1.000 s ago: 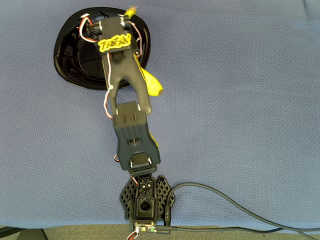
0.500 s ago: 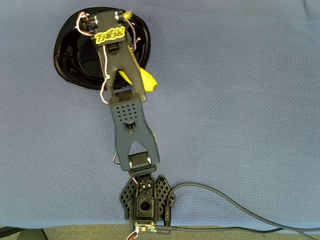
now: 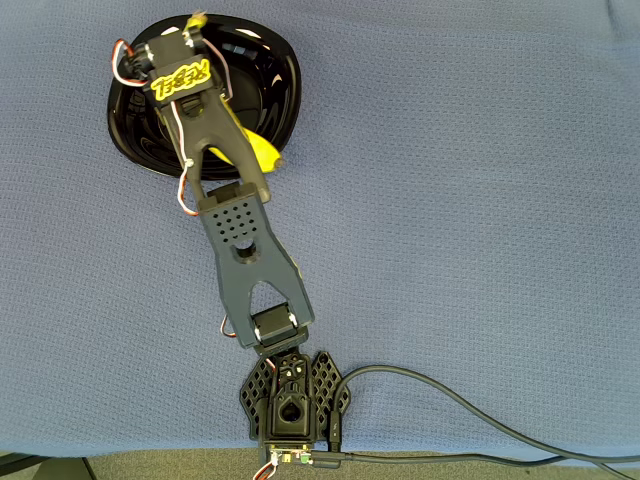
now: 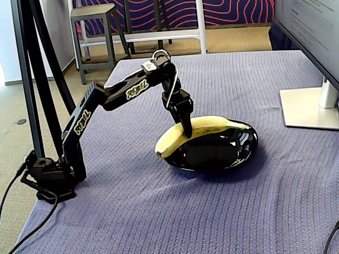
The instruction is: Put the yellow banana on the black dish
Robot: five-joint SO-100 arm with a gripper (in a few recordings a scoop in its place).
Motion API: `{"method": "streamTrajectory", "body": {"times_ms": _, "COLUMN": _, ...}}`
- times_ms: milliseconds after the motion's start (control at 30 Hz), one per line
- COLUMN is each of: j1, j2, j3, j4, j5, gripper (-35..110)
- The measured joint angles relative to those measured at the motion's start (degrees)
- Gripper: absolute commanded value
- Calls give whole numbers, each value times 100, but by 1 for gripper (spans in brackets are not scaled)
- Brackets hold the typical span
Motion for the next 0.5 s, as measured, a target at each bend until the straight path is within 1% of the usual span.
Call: {"method": "streamTrajectory", "body": {"times_ms": 500, "j1": -35, "j2": -483, "j3": -149, "j4": -299, "j5": -26, "gripper": 0}}
